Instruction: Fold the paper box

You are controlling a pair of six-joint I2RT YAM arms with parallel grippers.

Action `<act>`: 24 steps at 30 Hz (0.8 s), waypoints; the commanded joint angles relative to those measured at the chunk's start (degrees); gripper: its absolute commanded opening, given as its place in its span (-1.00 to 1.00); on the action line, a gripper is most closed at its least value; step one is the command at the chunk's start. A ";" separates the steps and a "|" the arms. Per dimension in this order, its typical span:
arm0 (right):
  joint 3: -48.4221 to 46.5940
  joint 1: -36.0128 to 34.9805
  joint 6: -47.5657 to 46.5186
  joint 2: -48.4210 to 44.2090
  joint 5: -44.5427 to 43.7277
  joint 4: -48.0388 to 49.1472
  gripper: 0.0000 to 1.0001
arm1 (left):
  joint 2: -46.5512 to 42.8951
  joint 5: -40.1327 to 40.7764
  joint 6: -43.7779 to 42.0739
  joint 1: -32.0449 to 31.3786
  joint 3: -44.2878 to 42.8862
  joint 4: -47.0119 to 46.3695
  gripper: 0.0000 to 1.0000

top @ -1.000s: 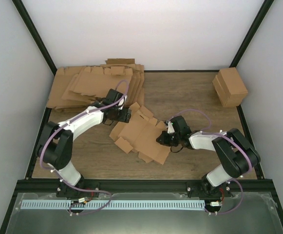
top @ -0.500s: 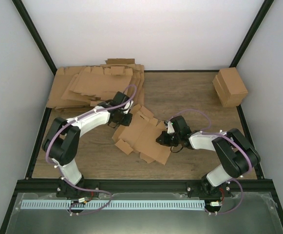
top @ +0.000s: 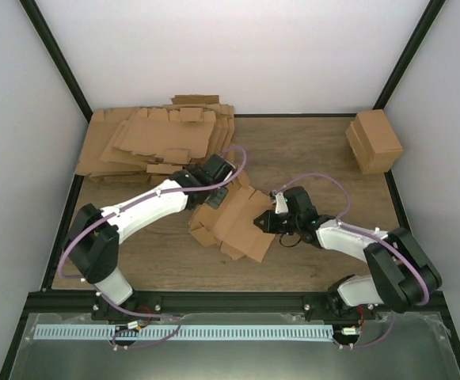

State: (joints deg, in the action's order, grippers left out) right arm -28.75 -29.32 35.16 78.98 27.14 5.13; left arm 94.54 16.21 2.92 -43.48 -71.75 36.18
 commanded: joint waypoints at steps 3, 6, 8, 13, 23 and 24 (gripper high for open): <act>1.32 0.41 -2.38 -6.82 -4.26 -2.04 -0.90 | 0.49 10.00 -5.88 -3.09 -1.23 4.65 -0.93; 1.58 0.39 -2.79 -8.99 -5.89 -2.76 -0.90 | -0.17 10.20 -7.53 -3.59 -0.95 4.48 -0.92; 1.59 0.40 -3.02 -9.96 -6.95 -3.30 -0.90 | -1.18 8.96 -8.98 -3.94 -0.82 3.96 -0.93; 1.38 0.41 -3.70 -12.38 -9.94 -4.53 -0.91 | -4.12 7.11 -12.93 -4.99 -0.03 1.93 -0.93; 3.73 0.40 -8.40 -18.54 -10.43 -0.31 -0.86 | -9.37 5.05 -21.99 -7.26 5.63 -3.62 -0.93; 5.34 0.41 -9.22 -20.22 -10.54 1.99 -0.86 | -10.24 4.25 -23.18 -7.40 6.56 -4.56 -0.93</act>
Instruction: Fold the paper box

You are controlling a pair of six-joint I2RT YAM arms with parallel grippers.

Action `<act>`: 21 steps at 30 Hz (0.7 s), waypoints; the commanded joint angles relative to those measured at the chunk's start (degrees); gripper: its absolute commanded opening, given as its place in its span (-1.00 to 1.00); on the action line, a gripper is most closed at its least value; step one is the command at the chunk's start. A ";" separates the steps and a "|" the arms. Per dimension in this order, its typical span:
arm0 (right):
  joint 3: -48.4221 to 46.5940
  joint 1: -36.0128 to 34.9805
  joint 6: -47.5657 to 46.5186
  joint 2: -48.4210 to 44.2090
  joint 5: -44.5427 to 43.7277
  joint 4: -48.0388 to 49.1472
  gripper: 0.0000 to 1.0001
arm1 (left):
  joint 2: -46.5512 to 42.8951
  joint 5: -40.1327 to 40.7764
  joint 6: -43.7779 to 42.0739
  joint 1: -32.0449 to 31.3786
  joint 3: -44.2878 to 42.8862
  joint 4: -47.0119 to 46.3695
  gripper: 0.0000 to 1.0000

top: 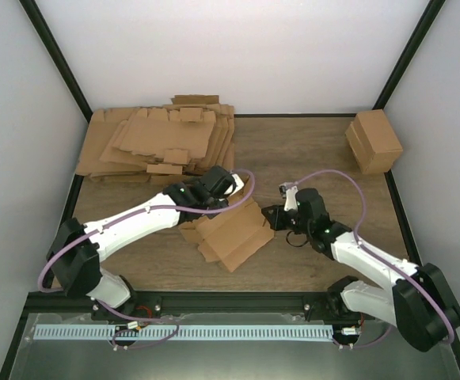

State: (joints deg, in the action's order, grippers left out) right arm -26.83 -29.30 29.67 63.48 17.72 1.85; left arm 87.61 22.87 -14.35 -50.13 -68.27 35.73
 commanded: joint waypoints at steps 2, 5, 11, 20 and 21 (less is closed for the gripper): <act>6.67 0.38 -5.98 -8.10 -1.41 9.12 -0.83 | -5.08 -3.45 -8.71 -0.84 4.94 -6.05 -0.92; 7.48 0.38 -10.32 -10.92 -0.25 8.70 -0.74 | -6.90 -5.05 -11.56 -0.91 6.73 -6.90 -0.93; 5.74 0.38 -14.67 -10.02 3.37 5.79 -0.03 | -7.97 -6.66 -16.20 -1.20 7.77 -6.23 -0.93; 4.87 0.34 -16.12 -5.74 3.83 9.52 0.73 | -8.59 -4.48 -19.21 -1.78 7.30 -6.10 -0.92; 4.85 0.30 -16.50 -5.15 4.14 10.23 0.95 | -8.64 -4.36 -19.41 -1.94 7.40 -6.28 -0.93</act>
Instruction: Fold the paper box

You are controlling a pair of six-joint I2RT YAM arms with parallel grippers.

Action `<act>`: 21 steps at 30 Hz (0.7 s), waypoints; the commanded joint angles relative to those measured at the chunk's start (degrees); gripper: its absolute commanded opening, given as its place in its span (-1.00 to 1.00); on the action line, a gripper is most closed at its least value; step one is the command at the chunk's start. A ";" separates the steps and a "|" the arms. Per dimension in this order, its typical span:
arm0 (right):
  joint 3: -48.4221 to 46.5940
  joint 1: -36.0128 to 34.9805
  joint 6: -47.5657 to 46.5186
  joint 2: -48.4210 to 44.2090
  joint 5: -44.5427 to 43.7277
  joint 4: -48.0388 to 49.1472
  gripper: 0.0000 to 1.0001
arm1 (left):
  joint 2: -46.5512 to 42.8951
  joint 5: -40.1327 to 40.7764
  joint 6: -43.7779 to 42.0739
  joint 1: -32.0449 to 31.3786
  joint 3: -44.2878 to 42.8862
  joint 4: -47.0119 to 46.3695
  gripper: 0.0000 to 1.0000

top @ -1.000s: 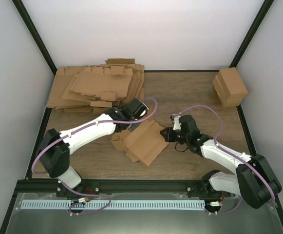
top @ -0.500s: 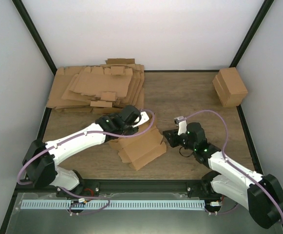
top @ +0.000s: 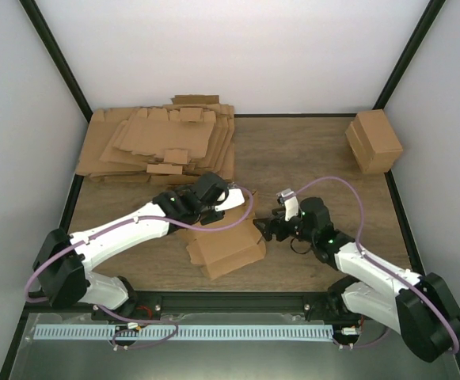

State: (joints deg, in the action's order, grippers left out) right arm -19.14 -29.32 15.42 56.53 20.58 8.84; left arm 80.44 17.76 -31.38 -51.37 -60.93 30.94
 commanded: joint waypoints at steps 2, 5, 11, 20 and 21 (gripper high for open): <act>-2.85 0.17 -2.73 2.79 1.69 4.71 0.99 | -1.65 1.15 -2.65 -1.04 0.09 -1.81 -0.93; -2.90 -0.39 -3.36 4.18 2.09 7.08 1.00 | -2.09 1.75 -3.03 -1.49 0.18 -2.30 -0.93; -3.99 -3.21 -4.81 7.42 0.45 10.05 1.00 | -2.92 2.12 -3.60 -1.82 0.93 -3.14 -0.92; -5.51 -7.29 -5.52 12.07 -9.51 13.55 1.00 | -2.86 2.37 -3.72 -2.39 1.56 -3.34 -0.93; -5.70 -7.32 -5.56 12.37 -10.54 13.84 1.00 | -2.92 2.41 -3.71 -2.41 1.64 -3.38 -0.93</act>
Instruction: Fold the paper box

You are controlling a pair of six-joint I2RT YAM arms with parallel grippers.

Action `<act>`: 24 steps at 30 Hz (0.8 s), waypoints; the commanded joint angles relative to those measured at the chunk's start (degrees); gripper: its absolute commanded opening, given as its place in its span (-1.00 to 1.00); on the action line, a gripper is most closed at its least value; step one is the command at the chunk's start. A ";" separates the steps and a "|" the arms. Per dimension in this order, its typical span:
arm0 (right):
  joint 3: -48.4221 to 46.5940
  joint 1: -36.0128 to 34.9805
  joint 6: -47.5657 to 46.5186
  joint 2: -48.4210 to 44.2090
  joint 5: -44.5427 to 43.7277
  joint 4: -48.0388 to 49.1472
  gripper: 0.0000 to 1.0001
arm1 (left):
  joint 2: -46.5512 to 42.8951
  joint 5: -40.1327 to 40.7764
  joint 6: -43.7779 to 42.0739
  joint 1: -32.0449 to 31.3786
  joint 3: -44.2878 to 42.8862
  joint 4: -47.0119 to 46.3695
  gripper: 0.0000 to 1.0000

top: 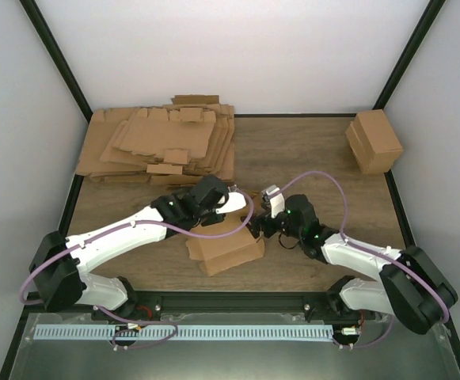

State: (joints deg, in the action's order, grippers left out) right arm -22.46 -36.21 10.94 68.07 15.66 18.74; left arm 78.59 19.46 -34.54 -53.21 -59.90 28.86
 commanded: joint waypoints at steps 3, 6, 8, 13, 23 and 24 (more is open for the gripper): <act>-3.29 -0.45 -0.65 1.75 -9.84 3.74 0.99 | -1.07 0.86 -0.63 -0.73 0.76 -1.35 -0.93; -3.38 -0.45 -0.08 1.69 -14.04 3.42 0.91 | -0.84 1.24 -0.64 -0.81 0.75 -1.36 -0.93; -2.97 -0.43 1.12 0.78 -18.17 2.32 0.82 | -0.49 1.80 -0.63 -0.83 0.87 -1.40 -0.92; -0.25 -0.38 2.59 -2.30 -23.52 0.85 0.55 | 0.42 2.99 -0.54 -0.89 1.19 -1.72 -0.93; -0.12 -0.36 2.58 0.84 -19.26 2.30 0.11 | 2.62 3.13 -0.25 -1.02 1.93 -2.64 -0.93; -0.50 -0.36 2.56 1.57 -18.88 2.36 0.08 | 2.60 2.98 -0.25 -1.01 2.41 -3.22 -0.93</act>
State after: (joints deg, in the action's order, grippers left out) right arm -21.56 -36.21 14.13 67.37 -5.02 19.53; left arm 80.64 22.26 -34.72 -53.80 -58.87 27.77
